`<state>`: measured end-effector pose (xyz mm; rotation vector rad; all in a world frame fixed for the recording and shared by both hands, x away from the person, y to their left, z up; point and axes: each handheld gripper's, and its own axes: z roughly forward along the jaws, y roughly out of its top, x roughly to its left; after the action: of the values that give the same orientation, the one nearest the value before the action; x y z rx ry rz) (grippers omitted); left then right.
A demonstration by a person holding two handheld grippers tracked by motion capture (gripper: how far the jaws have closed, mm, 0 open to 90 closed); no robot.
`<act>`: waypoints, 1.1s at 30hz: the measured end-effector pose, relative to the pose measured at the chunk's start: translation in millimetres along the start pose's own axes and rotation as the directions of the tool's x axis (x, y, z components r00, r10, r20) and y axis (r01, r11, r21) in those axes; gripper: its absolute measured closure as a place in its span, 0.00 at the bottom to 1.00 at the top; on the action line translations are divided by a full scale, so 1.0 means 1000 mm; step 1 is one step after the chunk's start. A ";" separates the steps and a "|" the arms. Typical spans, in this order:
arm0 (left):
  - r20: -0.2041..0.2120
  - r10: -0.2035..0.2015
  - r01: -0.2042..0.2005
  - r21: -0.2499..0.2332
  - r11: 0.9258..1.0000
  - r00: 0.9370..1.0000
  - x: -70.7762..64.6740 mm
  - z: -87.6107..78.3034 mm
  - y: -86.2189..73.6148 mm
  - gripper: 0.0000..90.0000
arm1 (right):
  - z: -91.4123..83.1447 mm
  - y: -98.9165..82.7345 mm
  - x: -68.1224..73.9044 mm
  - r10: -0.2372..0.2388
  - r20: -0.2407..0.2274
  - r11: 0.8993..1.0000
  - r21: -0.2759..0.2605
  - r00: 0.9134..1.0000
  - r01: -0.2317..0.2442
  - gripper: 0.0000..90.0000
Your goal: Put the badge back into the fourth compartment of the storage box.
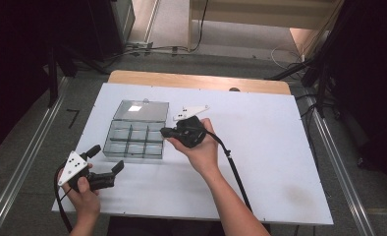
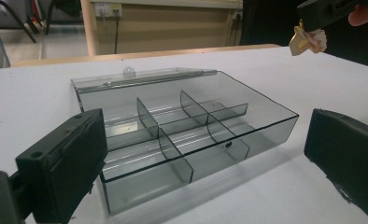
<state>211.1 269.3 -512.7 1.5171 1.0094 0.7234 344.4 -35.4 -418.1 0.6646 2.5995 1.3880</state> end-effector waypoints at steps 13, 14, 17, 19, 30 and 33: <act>-0.002 -0.010 0.010 -0.005 1.000 1.000 0.001 0.000 0.000 0.00 | 0.018 0.008 0.005 -0.004 -0.019 1.000 0.008 1.000 0.004 0.97; -0.003 -0.009 0.009 -0.006 1.000 1.000 0.001 0.000 0.000 0.00 | 0.019 0.008 0.006 -0.005 -0.019 1.000 0.011 1.000 0.005 0.97; -0.016 -0.002 0.002 0.003 1.000 1.000 0.000 0.000 0.000 0.00 | 0.024 0.011 0.007 -0.009 -0.022 1.000 0.013 1.000 0.009 0.97; -0.019 0.004 -0.004 0.007 1.000 1.000 -0.001 0.001 0.000 0.00 | 0.026 0.012 0.008 -0.011 -0.024 1.000 0.017 1.000 0.011 0.97; -0.018 0.011 -0.010 0.007 1.000 1.000 -0.001 0.001 0.001 0.00 | 0.040 0.019 0.012 -0.022 -0.037 0.999 0.023 0.999 0.023 0.97; -0.016 0.010 -0.010 0.006 1.000 1.000 -0.001 0.001 0.001 0.00 | 0.044 0.021 0.013 -0.022 -0.041 0.999 0.026 0.999 0.023 0.97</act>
<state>211.6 268.0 -512.2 1.5246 1.0177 0.7412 353.1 13.5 -425.4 0.6148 2.6522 1.3780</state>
